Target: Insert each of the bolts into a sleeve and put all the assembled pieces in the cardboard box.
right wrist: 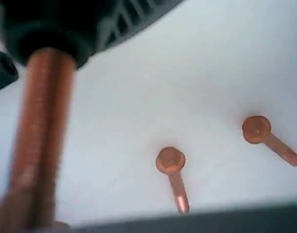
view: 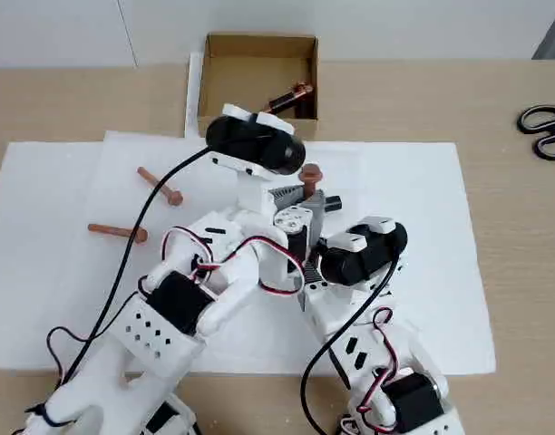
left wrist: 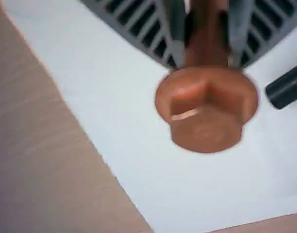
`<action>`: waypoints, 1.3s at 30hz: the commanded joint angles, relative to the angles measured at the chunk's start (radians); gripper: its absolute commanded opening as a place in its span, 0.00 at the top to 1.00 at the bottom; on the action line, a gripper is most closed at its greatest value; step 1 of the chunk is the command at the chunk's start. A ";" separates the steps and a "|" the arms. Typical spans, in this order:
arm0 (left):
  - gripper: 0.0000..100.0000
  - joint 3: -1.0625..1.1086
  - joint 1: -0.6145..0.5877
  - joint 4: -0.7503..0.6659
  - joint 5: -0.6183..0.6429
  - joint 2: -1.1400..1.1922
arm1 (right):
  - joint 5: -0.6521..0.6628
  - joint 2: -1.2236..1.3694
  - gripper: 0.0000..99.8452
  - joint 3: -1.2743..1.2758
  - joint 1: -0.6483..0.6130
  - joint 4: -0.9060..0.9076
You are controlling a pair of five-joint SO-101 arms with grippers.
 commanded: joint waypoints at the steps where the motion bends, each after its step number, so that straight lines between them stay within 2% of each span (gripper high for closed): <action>1: 1.00 0.012 -0.002 -0.031 -0.011 -0.035 | -0.011 -0.013 1.00 -0.014 -0.002 -0.027; 9: 1.00 0.019 0.005 -0.018 -0.011 -0.038 | -0.011 -0.013 1.00 -0.014 -0.002 -0.028; 19: 1.00 0.018 0.008 0.132 -0.008 -0.038 | -0.011 -0.013 1.00 -0.014 0.001 -0.028; 23: 1.00 0.018 0.046 0.178 -0.008 -0.038 | -0.011 -0.013 1.00 -0.014 0.001 -0.028; 33: 0.99 0.047 0.061 0.180 -0.012 -0.031 | -0.011 -0.013 1.00 -0.014 0.002 -0.028; 39: 0.93 0.093 0.066 0.183 -0.071 -0.034 | -0.011 -0.013 1.00 -0.014 0.002 -0.027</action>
